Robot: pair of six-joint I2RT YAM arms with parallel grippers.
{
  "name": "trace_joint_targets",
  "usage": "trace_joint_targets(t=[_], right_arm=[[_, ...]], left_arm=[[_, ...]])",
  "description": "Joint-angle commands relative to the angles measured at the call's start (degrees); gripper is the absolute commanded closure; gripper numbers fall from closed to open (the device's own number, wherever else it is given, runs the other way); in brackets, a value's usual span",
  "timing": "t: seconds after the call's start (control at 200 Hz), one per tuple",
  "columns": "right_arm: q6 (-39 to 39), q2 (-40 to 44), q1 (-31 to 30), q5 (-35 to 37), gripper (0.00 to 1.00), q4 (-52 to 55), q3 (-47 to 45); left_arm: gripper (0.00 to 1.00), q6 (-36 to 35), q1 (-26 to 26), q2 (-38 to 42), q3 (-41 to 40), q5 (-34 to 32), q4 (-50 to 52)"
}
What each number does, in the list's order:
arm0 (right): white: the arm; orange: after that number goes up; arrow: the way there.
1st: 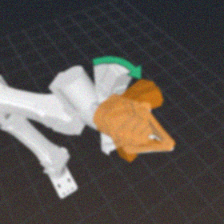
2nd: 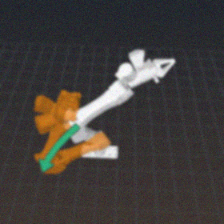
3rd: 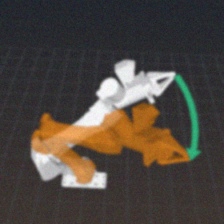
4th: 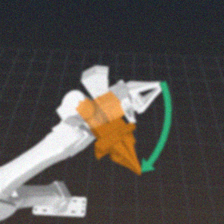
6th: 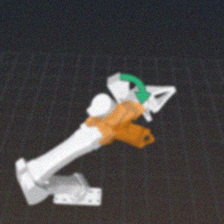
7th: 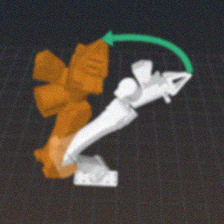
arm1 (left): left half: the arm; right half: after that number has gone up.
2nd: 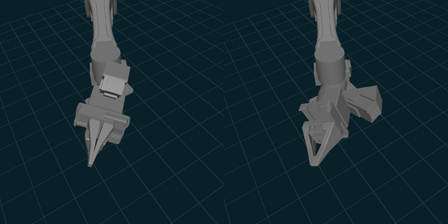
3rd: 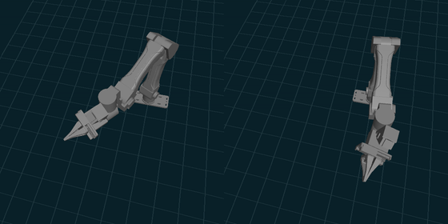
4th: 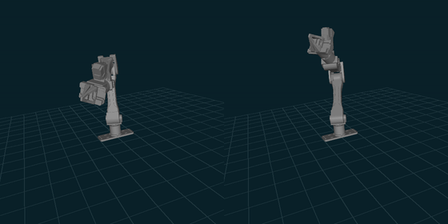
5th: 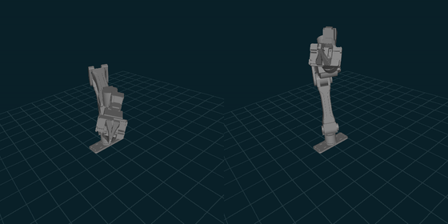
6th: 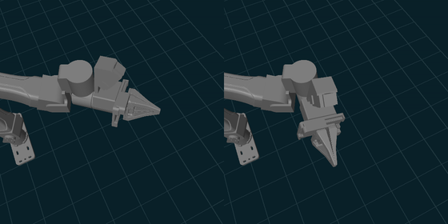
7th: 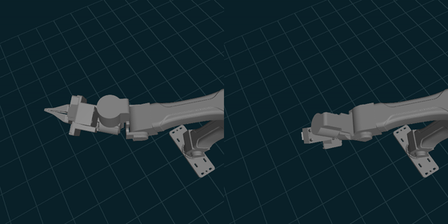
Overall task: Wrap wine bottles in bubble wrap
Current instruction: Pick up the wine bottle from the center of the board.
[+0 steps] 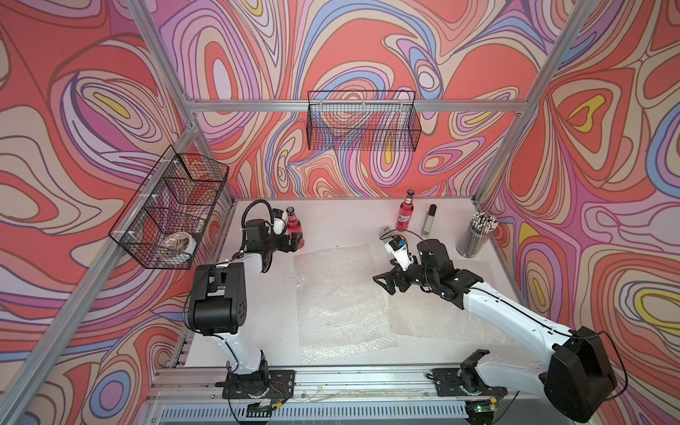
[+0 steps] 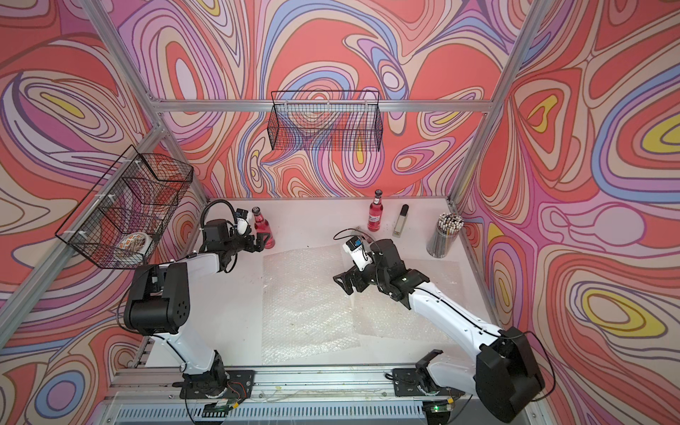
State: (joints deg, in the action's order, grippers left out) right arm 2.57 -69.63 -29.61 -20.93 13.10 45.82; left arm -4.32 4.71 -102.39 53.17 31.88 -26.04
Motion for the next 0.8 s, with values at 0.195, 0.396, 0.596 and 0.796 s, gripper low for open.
trace_joint_targets(t=[0.195,0.396,0.596,0.796], right_arm=[[1.06,-2.24,-0.20,0.89,0.02,1.22,3.37],[1.21,-3.53,-0.21,0.78,0.02,1.22,4.26],[1.35,-4.72,-0.20,0.46,0.02,1.44,5.15],[1.32,-4.94,-0.20,0.32,0.02,1.49,5.45]], left_arm=[[0.11,0.81,2.03,-6.15,2.97,12.56,-15.70],[0.14,-0.55,2.13,-8.56,5.08,15.34,-16.49],[0.20,-1.97,2.14,-10.58,8.72,18.13,-13.05],[0.28,-5.22,2.14,-10.73,9.41,19.10,-8.84]])
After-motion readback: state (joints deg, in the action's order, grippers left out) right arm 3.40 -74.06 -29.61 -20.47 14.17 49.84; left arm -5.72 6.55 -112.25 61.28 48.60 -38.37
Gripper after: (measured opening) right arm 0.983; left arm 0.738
